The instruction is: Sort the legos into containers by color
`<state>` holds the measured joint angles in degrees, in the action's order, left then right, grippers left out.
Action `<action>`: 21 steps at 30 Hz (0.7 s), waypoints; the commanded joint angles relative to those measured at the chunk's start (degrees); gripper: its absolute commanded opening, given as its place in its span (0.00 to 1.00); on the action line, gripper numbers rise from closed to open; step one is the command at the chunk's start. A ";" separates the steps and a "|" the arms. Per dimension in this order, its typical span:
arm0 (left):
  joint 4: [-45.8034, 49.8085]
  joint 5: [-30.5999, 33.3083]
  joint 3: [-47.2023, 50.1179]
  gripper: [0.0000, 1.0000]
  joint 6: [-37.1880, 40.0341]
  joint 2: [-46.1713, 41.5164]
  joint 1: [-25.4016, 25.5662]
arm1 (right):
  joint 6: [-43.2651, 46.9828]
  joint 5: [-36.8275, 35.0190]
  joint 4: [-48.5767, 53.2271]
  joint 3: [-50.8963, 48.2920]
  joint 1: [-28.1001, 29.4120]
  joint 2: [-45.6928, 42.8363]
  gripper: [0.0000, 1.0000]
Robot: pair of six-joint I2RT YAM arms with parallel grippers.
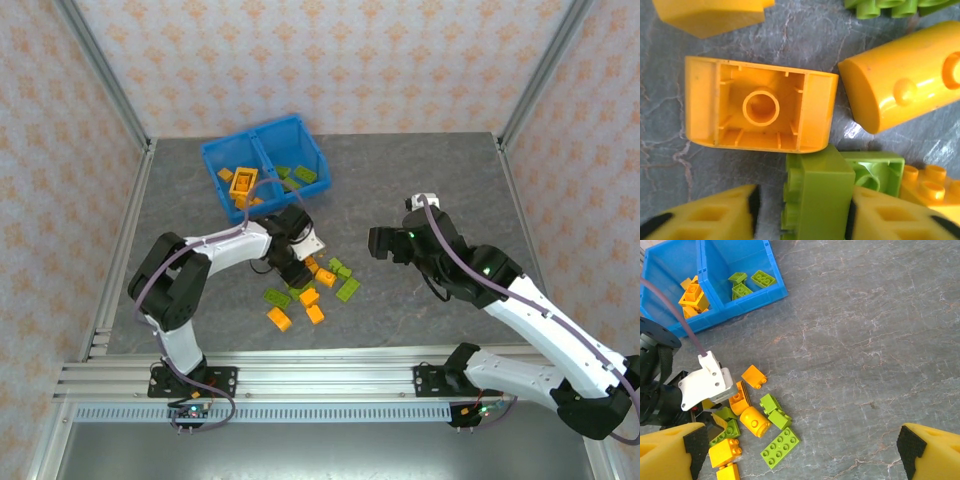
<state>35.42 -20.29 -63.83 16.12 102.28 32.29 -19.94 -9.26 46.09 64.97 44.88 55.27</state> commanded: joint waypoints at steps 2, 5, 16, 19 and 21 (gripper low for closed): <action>0.42 1.79 -1.15 0.28 -0.23 -0.92 0.45 | -0.96 -1.44 1.32 -0.13 -0.23 -0.77 0.98; -1.15 0.08 -1.19 0.21 -1.46 -3.41 0.41 | -0.94 -1.33 2.01 0.16 -0.23 -0.86 0.98; -1.90 15.66 -19.04 0.21 -2.98 -4.52 -2.49 | 0.87 11.06 -3.12 -0.72 -0.23 -0.77 0.98; -4.09 21.85 -26.77 0.21 -3.22 0.76 -4.59 | 0.57 9.26 -2.81 -0.38 -0.23 -0.77 0.98; -5.93 25.17 -32.05 0.21 -4.42 4.91 -6.30 | 0.42 8.50 -2.31 -0.12 -0.19 -0.77 0.98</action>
<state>32.36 -4.67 -91.29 13.34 101.62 28.21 -19.68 -0.27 44.31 64.86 44.84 55.22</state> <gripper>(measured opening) 0.226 0.981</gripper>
